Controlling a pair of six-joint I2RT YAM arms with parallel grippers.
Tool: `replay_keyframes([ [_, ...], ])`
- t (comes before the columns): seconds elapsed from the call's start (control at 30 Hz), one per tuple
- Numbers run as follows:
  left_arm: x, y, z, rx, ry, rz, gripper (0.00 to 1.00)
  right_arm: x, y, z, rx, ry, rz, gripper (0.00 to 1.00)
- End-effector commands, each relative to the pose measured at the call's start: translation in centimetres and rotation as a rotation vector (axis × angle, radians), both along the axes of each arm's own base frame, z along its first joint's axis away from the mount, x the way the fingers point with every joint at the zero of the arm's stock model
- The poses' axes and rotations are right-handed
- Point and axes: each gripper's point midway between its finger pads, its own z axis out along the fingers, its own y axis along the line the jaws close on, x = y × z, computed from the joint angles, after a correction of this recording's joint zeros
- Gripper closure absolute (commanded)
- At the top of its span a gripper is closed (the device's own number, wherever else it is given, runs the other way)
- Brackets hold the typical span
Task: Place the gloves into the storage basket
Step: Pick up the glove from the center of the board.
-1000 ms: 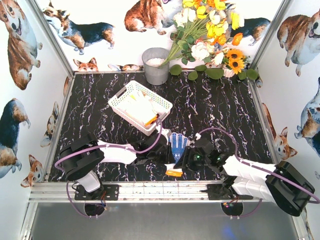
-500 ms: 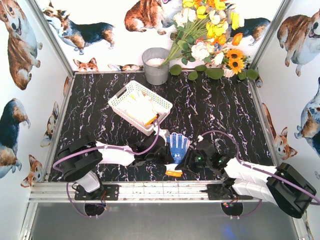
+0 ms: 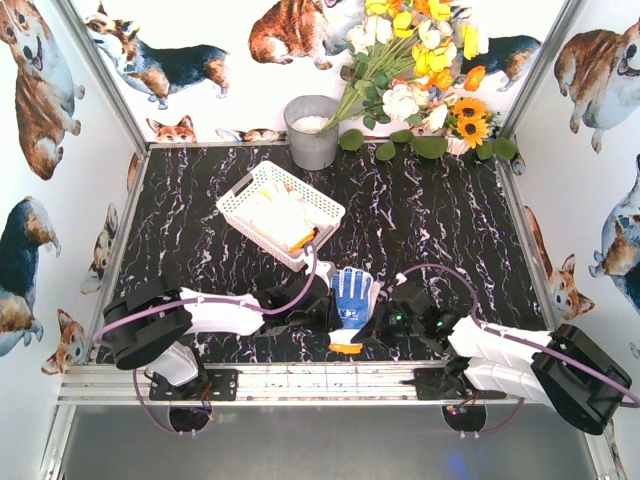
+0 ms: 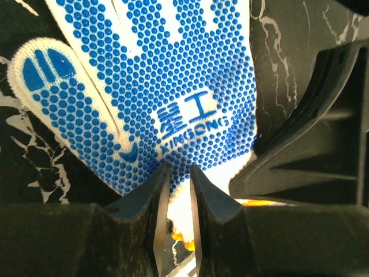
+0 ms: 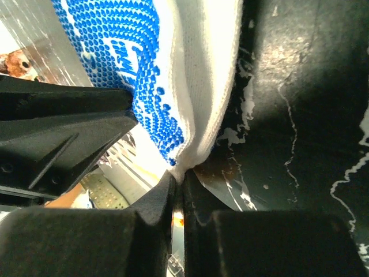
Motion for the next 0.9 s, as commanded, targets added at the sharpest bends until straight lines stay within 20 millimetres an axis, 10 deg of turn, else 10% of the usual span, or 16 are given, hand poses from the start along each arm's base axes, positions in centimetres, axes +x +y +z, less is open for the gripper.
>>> replay_keyframes([
  [0.0,-1.0,3.8,-1.8,0.186,-0.049,-0.062,0.82,1.1,0.8,2.0,0.026,-0.014,-0.036,1.0],
  [0.43,-0.7,3.3,8.1,0.242,-0.534,-0.256,0.37,1.4,1.2,4.0,0.09,0.194,-0.045,1.0],
  [0.87,-5.1,0.5,7.8,0.385,-0.88,-0.508,0.21,2.2,3.2,5.4,0.102,0.353,0.02,1.0],
])
